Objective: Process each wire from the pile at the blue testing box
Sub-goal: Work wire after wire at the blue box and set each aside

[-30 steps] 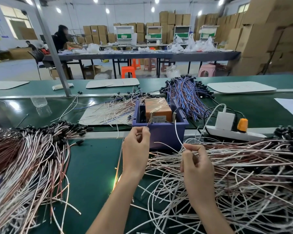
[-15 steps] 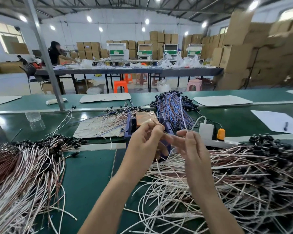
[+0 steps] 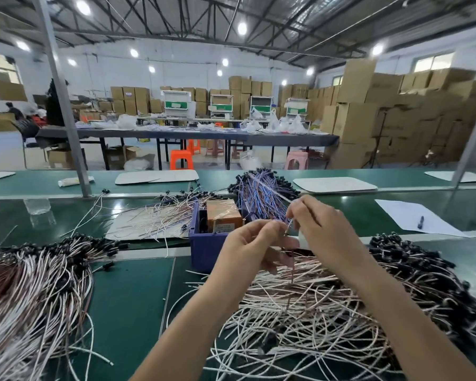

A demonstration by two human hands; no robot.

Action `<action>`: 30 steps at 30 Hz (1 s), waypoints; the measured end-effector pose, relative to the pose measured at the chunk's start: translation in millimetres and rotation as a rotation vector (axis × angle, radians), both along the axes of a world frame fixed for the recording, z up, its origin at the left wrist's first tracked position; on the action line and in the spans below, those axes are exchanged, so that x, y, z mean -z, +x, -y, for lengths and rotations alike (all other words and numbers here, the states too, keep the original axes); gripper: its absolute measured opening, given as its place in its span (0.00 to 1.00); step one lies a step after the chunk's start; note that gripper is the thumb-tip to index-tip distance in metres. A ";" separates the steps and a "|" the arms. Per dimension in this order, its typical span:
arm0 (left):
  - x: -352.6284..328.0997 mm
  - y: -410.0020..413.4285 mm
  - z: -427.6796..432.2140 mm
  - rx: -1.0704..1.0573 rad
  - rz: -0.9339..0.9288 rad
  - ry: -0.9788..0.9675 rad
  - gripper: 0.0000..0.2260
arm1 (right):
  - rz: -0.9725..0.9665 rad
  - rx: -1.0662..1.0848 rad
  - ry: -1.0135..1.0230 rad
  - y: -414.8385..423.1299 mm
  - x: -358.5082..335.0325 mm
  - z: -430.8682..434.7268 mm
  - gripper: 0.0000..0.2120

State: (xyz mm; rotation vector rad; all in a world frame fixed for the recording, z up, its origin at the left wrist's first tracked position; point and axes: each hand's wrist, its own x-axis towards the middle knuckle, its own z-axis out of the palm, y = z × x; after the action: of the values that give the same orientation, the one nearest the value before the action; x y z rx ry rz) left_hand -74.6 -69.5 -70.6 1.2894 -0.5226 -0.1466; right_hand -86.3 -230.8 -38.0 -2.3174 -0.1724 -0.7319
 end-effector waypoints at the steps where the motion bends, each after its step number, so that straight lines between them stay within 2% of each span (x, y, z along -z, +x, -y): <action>1: -1.8 -0.5 1.5 -0.015 -0.025 -0.030 0.10 | -0.072 -0.074 0.097 -2.5 0.9 -1.7 0.16; 3: -6.0 -1.4 6.2 -0.028 -0.085 -0.109 0.10 | -0.146 -0.157 0.258 -5.6 5.1 -10.4 0.16; 7: -9.6 -5.6 15.8 0.008 -0.153 -0.193 0.10 | -0.158 -0.126 0.541 -3.9 12.1 -24.5 0.15; 9: -7.3 -6.0 15.5 0.015 -0.134 -0.167 0.09 | -0.201 -0.130 0.588 -2.4 16.4 -26.3 0.15; 11: -2.8 -3.6 10.2 -0.005 -0.093 -0.087 0.09 | -0.206 -0.084 0.456 -2.2 21.3 -22.8 0.16; 13: 3.6 0.1 0.1 -0.015 -0.089 -0.021 0.08 | -0.104 0.047 0.227 -3.8 19.6 -11.8 0.16; 17: 17.6 11.9 -27.4 -0.094 -0.211 -0.017 0.10 | 0.382 0.534 -0.317 -1.5 -5.4 25.0 0.14; 19: 22.6 19.3 -41.7 -0.145 -0.280 -0.029 0.11 | 0.468 0.537 -0.461 7.8 -14.4 35.4 0.13; 21: 26.2 25.2 -55.0 -0.195 -0.324 -0.027 0.11 | 0.377 0.431 -0.598 24.5 -9.9 36.9 0.13; 25: 36.2 28.6 -84.0 -0.278 -0.380 0.051 0.11 | -0.105 0.326 -0.881 51.8 31.0 21.9 0.18; 27: 43.2 29.9 -104.3 -0.319 -0.391 0.131 0.11 | -0.205 0.263 -0.840 56.3 53.1 8.0 0.19; 30: 54.4 37.2 -142.1 -0.406 -0.368 0.309 0.09 | -0.182 0.172 -0.720 59.6 76.8 -13.9 0.16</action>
State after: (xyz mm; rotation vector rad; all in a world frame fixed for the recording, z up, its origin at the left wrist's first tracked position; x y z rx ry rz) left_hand -37.4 72.6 -125.1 1.5996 0.0858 -0.1237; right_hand -26.7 -216.9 -114.8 -3.1019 -0.1749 -0.5948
